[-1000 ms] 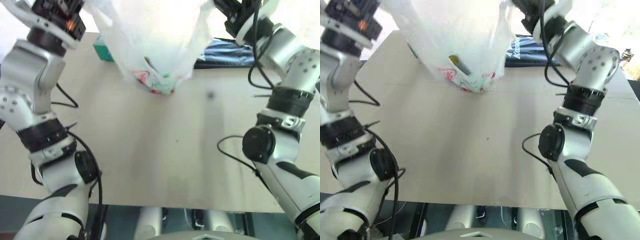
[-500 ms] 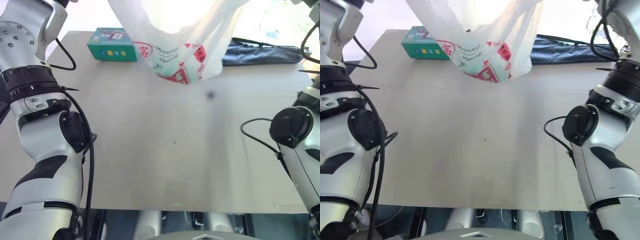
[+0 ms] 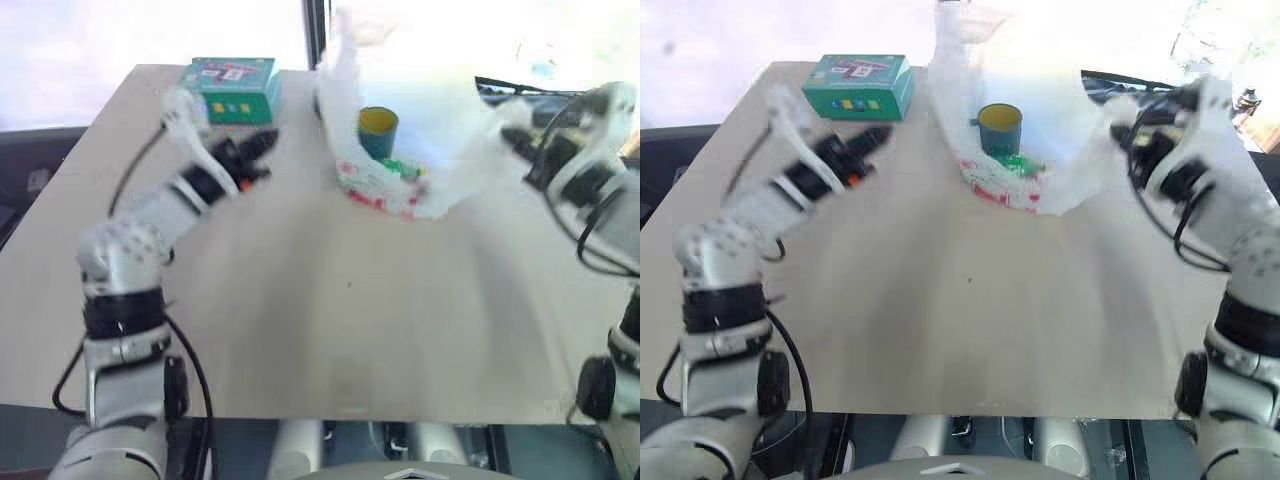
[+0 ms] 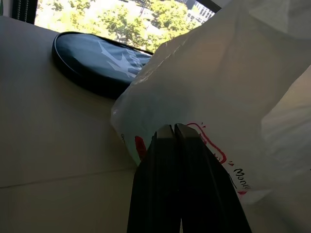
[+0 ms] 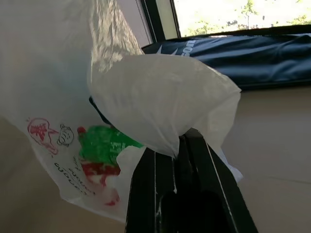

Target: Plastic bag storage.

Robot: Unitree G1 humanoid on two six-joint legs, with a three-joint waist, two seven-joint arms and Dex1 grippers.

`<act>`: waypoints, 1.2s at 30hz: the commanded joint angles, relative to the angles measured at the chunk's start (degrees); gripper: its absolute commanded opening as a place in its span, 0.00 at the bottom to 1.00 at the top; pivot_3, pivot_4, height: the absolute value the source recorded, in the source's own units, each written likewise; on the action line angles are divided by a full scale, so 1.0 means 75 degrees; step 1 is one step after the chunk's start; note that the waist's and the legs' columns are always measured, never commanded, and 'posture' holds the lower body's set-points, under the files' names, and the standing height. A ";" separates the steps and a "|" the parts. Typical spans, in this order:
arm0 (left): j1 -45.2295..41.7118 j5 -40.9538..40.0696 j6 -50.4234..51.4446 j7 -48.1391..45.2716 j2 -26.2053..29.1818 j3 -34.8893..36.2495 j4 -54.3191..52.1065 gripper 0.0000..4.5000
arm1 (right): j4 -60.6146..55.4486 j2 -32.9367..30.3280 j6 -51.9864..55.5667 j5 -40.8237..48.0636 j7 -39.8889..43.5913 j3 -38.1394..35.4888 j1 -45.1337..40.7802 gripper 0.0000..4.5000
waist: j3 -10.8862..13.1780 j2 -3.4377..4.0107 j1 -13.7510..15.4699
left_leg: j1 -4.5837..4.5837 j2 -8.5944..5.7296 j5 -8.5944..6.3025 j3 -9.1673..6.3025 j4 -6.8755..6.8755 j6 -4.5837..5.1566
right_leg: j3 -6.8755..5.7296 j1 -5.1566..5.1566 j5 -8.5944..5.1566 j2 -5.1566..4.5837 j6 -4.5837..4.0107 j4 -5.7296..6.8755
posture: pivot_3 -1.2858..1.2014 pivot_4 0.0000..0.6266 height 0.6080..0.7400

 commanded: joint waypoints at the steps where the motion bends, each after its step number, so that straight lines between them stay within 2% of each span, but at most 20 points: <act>1: 0.0401 0.0420 -0.0726 -0.0038 -0.0210 0.0155 -0.1014 0.01 | -0.1096 -0.0273 -0.0642 -0.0473 0.0632 0.0322 0.0682 0.00 | 0.0000 0.0000 -0.0003 | 0.0010 0.0001 0.0000 -0.0002 0.0004 0.0000 | 0.0000 0.0013 0.0000 0.0001 0.0000 0.0003 | 0.52 0.24 1.00; 4: 0.0920 0.0653 -0.0912 -0.0260 -0.0307 0.0050 -0.1345 0.01 | -0.1555 -0.0426 -0.1032 -0.0899 0.1076 0.0712 0.1267 0.00 | -0.0001 0.0000 -0.0020 | 0.0047 0.0002 -0.0001 -0.0002 0.0012 0.0000 | 0.0001 0.0052 0.0000 0.0002 0.0002 0.0004 | 0.52 0.24 1.00; 6: 0.1411 0.0600 -0.0998 -0.0993 -0.0126 -0.0017 -0.1600 0.01 | -0.1842 -0.0632 -0.1195 -0.1157 0.1416 0.1010 0.1543 0.00 | -0.0004 0.0002 -0.0023 | 0.0051 0.0002 -0.0002 -0.0004 0.0016 0.0000 | 0.0003 0.0055 0.0001 0.0003 0.0004 0.0005 | 0.52 0.24 1.00; 8: 0.1745 0.0683 -0.1201 -0.1404 -0.0046 0.0044 -0.1679 0.12 | -0.2125 -0.0707 -0.1397 -0.1202 0.1704 0.1060 0.1796 0.13 | -0.0004 0.0002 -0.0014 | 0.0051 0.0003 -0.0001 -0.0006 0.0018 0.0000 | 0.0002 0.0056 0.0001 0.0005 0.0004 0.0006 | 0.52 0.24 1.00; 9: 0.1816 0.0728 -0.1236 -0.1469 -0.0041 0.0074 -0.1663 0.14 | -0.2236 -0.0731 -0.1477 -0.1187 0.1868 0.1066 0.1896 0.14 | -0.0004 0.0002 -0.0002 | 0.0049 0.0004 -0.0001 -0.0008 0.0020 0.0001 | 0.0000 0.0055 0.0001 0.0005 0.0004 0.0007 | 0.52 0.24 1.00; 10: 0.1959 0.0935 -0.1383 -0.1684 0.0061 0.0015 -0.1679 0.27 | -0.2375 -0.0762 -0.1535 -0.1206 0.1944 0.0986 0.2102 0.28 | -0.0004 0.0002 0.0018 | 0.0048 0.0003 -0.0001 -0.0013 0.0021 0.0001 | -0.0003 0.0056 0.0001 0.0005 0.0004 0.0008 | 0.52 0.24 1.00; 13: 0.2342 0.1105 -0.1583 -0.2138 0.0192 0.0046 -0.1796 0.54 | -0.2871 -0.0981 -0.1781 -0.1344 0.2314 0.0536 0.3031 0.57 | -0.0007 -0.0001 0.0088 | 0.0044 0.0001 -0.0002 -0.0020 0.0023 0.0001 | -0.0010 0.0060 0.0001 0.0005 0.0004 0.0003 | 0.52 0.24 1.00; 14: 0.2500 0.1131 -0.1625 -0.2277 0.0256 0.0076 -0.1865 0.69 | -0.3133 -0.1069 -0.1790 -0.1149 0.2524 0.0214 0.3494 0.71 | -0.0007 -0.0001 0.0143 | 0.0044 0.0000 -0.0003 -0.0021 0.0022 0.0002 | -0.0010 0.0063 0.0001 0.0003 0.0004 -0.0003 | 0.52 0.24 1.00; 17: 0.2996 0.1196 -0.1734 -0.2570 0.0413 0.0242 -0.2049 0.98 | -0.3769 -0.1279 -0.1937 -0.1169 0.2965 -0.0619 0.4904 1.00 | -0.0008 -0.0002 0.0191 | 0.0041 -0.0002 -0.0009 -0.0024 0.0022 0.0011 | -0.0012 0.0070 0.0000 -0.0002 0.0005 -0.0015 | 0.52 0.24 1.00; 22: 0.3730 0.1707 -0.2193 -0.2898 0.0701 0.0318 -0.2385 0.98 | -0.4146 -0.1232 -0.2727 -0.2353 0.3420 -0.1427 0.6983 1.00 | -0.0014 0.0002 0.0148 | 0.0087 0.0006 -0.0012 -0.0036 0.0023 0.0012 | -0.0020 0.0112 -0.0004 0.0002 0.0008 -0.0016 | 0.52 0.24 1.00; 25: 0.4170 0.1759 -0.2333 -0.3022 0.0749 0.0578 -0.2429 0.98 | -0.3833 -0.0640 -0.3753 -0.2620 0.3910 -0.1719 0.7674 1.00 | -0.0019 -0.0001 0.0171 | 0.0122 0.0007 -0.0018 -0.0036 0.0022 0.0017 | -0.0020 0.0147 -0.0019 0.0000 0.0031 -0.0019 | 0.52 0.24 1.00; 29: 0.4339 0.1743 -0.2464 -0.2954 0.0688 0.0914 -0.2391 0.98 | -0.3174 0.0525 -0.5741 -0.3079 0.4392 -0.1813 0.8023 1.00 | -0.0023 0.0002 0.0177 | 0.0152 0.0009 -0.0035 -0.0038 0.0012 0.0042 | -0.0019 0.0175 -0.0021 -0.0003 0.0027 -0.0023 | 0.52 0.24 1.00; 32: 0.4322 0.1716 -0.2551 -0.2803 0.0541 0.1038 -0.2454 0.98 | -0.2755 0.1191 -0.6715 -0.3191 0.4531 -0.1701 0.8044 1.00 | -0.0026 0.0007 0.0174 | 0.0155 0.0008 -0.0037 -0.0036 0.0012 0.0044 | -0.0015 0.0176 -0.0018 -0.0007 0.0025 -0.0023 | 0.52 0.24 1.00; 36: 0.4376 0.1579 -0.2472 -0.2753 0.0440 0.1081 -0.2604 0.98 | -0.2320 0.1671 -0.7655 -0.3605 0.4819 -0.1264 0.8249 1.00 | -0.0028 0.0011 0.0171 | 0.0155 0.0009 -0.0036 -0.0037 0.0010 0.0042 | -0.0015 0.0176 -0.0008 -0.0006 0.0005 -0.0022 | 0.52 0.24 1.00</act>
